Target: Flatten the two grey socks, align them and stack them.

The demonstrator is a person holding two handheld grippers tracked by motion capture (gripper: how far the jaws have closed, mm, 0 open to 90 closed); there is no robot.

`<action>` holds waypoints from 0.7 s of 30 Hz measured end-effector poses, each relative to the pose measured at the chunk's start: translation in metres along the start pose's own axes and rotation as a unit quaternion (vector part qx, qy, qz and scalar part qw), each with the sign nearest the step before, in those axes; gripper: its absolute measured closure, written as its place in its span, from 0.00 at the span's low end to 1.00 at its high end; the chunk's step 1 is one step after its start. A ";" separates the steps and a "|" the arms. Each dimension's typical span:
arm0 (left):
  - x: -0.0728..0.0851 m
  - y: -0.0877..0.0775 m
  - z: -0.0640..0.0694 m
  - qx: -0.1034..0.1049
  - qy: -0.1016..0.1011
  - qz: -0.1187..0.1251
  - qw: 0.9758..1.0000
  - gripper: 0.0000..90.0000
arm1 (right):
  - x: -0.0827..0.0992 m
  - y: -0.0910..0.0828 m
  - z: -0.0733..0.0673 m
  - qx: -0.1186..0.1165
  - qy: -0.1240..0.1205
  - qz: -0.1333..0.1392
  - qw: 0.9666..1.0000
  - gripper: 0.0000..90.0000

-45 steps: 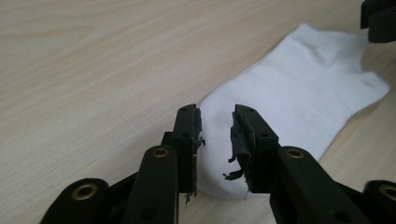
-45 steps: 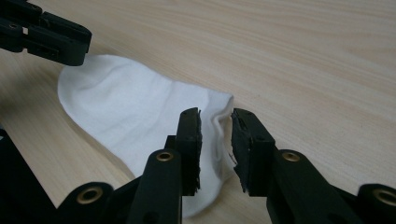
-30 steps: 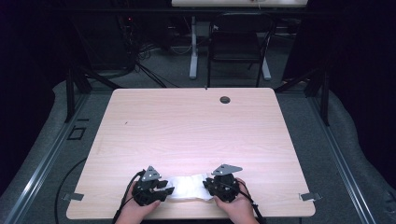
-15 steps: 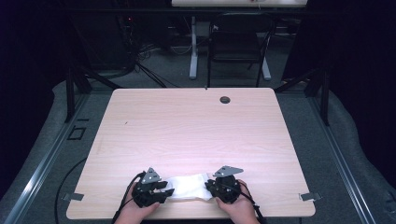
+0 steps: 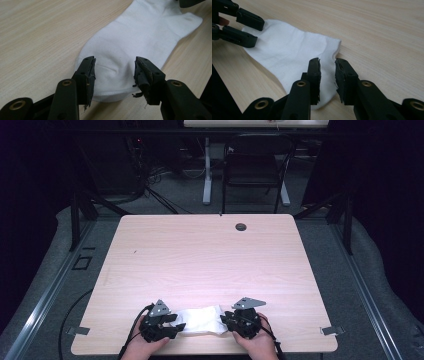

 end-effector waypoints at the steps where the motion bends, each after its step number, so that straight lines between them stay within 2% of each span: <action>1: -0.001 -0.001 -0.001 -0.002 -0.007 0.006 1.000 0.55 | -0.001 -0.002 0.001 -0.001 -0.001 0.004 1.000 0.81; 6: -0.007 -0.009 -0.004 -0.001 -0.013 0.023 1.000 0.52 | -0.004 -0.007 0.004 0.001 0.008 0.015 1.000 0.80; 9: -0.008 -0.012 -0.007 -0.003 -0.013 0.026 1.000 0.52 | -0.005 -0.009 0.005 -0.002 0.008 0.019 1.000 0.80; 15: -0.008 -0.018 -0.014 -0.007 -0.022 0.031 0.999 0.52 | -0.005 -0.012 -0.004 -0.008 -0.011 0.017 1.000 0.81; 21: -0.008 -0.023 -0.019 -0.011 -0.030 0.036 0.999 0.52 | -0.002 -0.015 -0.012 -0.002 -0.031 0.006 0.999 0.81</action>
Point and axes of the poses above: each handheld gripper's, and its own axes: y roughly forward along the jaws, x roughly out of its underside, z roughly to its right, the point moved 10 cm from there along y, roughly forward along the jaws, and after that the axes turned 7 degrees about -z, right-handed, at the moved point
